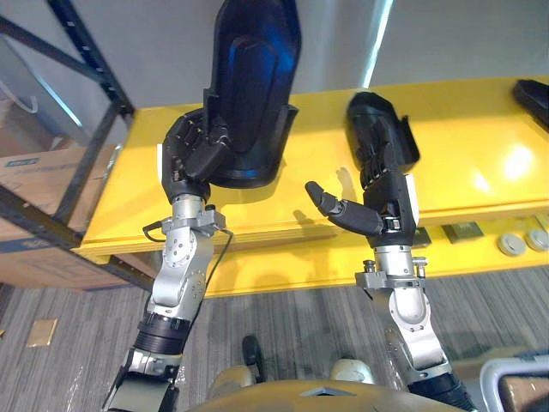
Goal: Walk over and take three plastic housings, then place them on the shelf
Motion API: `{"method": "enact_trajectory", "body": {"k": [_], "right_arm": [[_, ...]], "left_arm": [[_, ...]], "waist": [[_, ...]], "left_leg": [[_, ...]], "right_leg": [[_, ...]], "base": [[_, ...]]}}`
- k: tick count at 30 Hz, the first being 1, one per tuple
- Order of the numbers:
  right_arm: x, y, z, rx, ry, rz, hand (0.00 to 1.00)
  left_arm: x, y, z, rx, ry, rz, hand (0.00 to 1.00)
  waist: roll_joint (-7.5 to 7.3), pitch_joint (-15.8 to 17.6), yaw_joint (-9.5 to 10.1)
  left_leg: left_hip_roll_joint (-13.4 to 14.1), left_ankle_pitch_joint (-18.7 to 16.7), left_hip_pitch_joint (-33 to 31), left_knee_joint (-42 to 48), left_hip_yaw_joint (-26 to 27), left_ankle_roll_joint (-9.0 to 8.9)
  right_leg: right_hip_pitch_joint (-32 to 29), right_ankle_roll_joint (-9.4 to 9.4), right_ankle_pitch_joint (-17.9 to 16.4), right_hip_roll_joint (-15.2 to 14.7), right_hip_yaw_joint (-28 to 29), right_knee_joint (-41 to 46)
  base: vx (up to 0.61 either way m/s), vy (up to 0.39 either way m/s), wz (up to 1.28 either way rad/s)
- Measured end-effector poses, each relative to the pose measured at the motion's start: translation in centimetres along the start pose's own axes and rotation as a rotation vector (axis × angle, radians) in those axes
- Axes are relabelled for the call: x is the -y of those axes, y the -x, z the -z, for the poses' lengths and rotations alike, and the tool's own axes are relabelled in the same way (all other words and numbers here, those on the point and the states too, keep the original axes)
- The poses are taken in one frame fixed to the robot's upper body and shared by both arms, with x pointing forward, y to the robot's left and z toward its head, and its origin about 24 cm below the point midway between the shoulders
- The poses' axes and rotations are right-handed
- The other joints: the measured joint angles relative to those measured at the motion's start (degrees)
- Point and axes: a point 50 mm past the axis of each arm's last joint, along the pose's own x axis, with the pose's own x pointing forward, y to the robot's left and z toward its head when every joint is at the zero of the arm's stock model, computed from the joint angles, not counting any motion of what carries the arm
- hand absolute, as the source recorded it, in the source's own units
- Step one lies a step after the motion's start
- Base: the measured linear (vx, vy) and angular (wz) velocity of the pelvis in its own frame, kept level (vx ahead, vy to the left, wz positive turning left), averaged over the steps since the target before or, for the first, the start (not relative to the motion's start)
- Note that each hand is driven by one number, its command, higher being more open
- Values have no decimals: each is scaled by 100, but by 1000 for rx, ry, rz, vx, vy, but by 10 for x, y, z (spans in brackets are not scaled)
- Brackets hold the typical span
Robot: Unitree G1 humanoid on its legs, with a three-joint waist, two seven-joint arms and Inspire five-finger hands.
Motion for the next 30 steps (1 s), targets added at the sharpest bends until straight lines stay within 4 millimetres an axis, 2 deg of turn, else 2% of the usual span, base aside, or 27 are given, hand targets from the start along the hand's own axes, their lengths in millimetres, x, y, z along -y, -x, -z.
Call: {"method": "enact_trajectory", "body": {"k": [5,9,14,19,22,28,29,30], "right_arm": [[9,-1,-2,3,11,-12,100],[8,0,-1,0,1,-26,100],[0,0,0,-4,-19,-49,100],[-4,-1,1,-12,-31,-47,100],[-5,-4,1,-19,-34,-33,100],[-13,-13,-1,3,-41,-40,100],[-13,-12,-1,3,-25,-40,100],[-14,-12,-1,4,-20,-41,100]], "left_arm": [[-17,-7,12,-103,-76,-84,0],[-21,-10,16,-124,-79,-112,0],[-14,-21,13,-147,15,-121,0],[-8,-28,15,-208,59,-143,0],[-7,-25,27,-276,99,-160,0],[0,-24,30,-305,197,-127,0],[1,-25,28,-298,202,-121,100],[1,-25,29,-299,201,-123,100]], "waist": [[68,17,-204],[117,46,-206],[222,166,-187],[205,220,-197],[180,250,-199],[168,417,-184],[165,445,-177],[162,449,-172]], "left_leg": [[98,32,21,16,24,-41],[139,44,20,1,25,-60],[174,33,-31,-1,6,-108],[169,115,-147,3,-2,-48],[168,145,-171,19,-22,-46],[183,147,-183,0,-43,-52],[182,133,-188,0,-48,-71],[181,132,-187,-1,-48,-72]], "right_leg": [[-10,-4,14,100,67,15],[-14,-33,19,142,67,13],[-96,-70,-4,170,55,24],[-177,-43,68,170,54,36],[-195,-40,95,175,51,49],[-195,-78,71,184,16,53],[-194,-76,72,185,13,37],[-193,-76,73,184,14,34]], "base": [[-1,-21,-4],[-19,-5,0],[-62,1,0],[-2,0,1],[16,-8,3],[-16,-1,2],[-53,11,1],[-47,11,0]]}}
